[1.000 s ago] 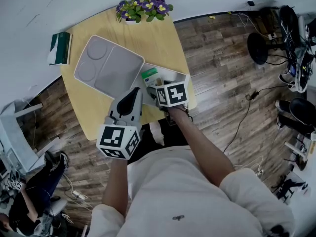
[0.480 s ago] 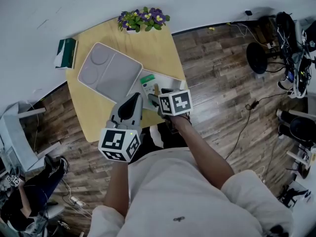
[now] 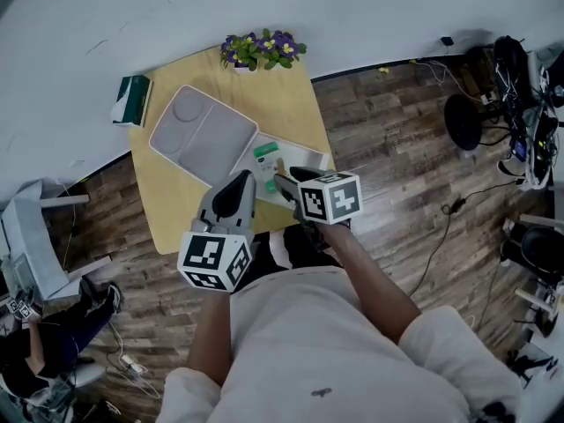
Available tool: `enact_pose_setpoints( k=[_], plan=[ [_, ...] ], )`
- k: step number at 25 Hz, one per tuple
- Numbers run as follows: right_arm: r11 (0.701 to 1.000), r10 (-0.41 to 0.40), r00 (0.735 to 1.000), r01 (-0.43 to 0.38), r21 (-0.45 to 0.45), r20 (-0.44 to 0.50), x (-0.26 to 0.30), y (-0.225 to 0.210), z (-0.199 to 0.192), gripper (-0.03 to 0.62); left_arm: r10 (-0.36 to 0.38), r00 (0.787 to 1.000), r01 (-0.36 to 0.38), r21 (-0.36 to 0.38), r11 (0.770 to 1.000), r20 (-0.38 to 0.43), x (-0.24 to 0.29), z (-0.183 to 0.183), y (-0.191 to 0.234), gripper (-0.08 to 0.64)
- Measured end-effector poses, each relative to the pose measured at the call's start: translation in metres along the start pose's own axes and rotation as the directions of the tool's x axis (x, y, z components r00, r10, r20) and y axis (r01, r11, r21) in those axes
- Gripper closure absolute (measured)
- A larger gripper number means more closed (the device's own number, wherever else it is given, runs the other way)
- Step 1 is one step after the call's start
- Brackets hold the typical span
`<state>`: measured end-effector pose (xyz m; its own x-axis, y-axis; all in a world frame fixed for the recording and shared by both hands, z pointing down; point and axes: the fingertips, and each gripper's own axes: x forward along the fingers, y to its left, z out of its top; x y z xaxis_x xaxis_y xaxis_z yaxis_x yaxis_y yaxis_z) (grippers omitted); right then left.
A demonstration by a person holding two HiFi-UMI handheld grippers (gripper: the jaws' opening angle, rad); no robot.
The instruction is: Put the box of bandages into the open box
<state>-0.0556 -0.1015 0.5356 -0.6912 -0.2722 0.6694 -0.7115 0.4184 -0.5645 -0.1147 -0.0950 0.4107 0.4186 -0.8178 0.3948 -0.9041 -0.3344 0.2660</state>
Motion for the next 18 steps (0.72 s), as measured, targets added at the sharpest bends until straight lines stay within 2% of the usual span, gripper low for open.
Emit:
enact_pose_setpoints(
  k=[3, 5, 18],
  plan=[
    [1.000, 0.016, 0.999, -0.015, -0.025, 0.036, -0.016, 0.005, 0.007, 0.446, -0.002, 1.000, 0.001, 0.007, 1.000, 0.011, -0.001, 0.002, -0.006, 0.554],
    [0.999, 0.014, 0.998, -0.011, -0.051, 0.063, -0.027, 0.007, 0.012, 0.495, -0.003, 1.000, 0.003, 0.009, 1.000, 0.018, -0.002, 0.003, -0.010, 0.554],
    [0.989, 0.044, 0.992, -0.026, -0.149, 0.118, -0.055, 0.020, 0.027, 0.580, 0.014, 0.997, -0.015, 0.017, 1.000, 0.070, -0.009, 0.013, -0.017, 0.554]
  ],
)
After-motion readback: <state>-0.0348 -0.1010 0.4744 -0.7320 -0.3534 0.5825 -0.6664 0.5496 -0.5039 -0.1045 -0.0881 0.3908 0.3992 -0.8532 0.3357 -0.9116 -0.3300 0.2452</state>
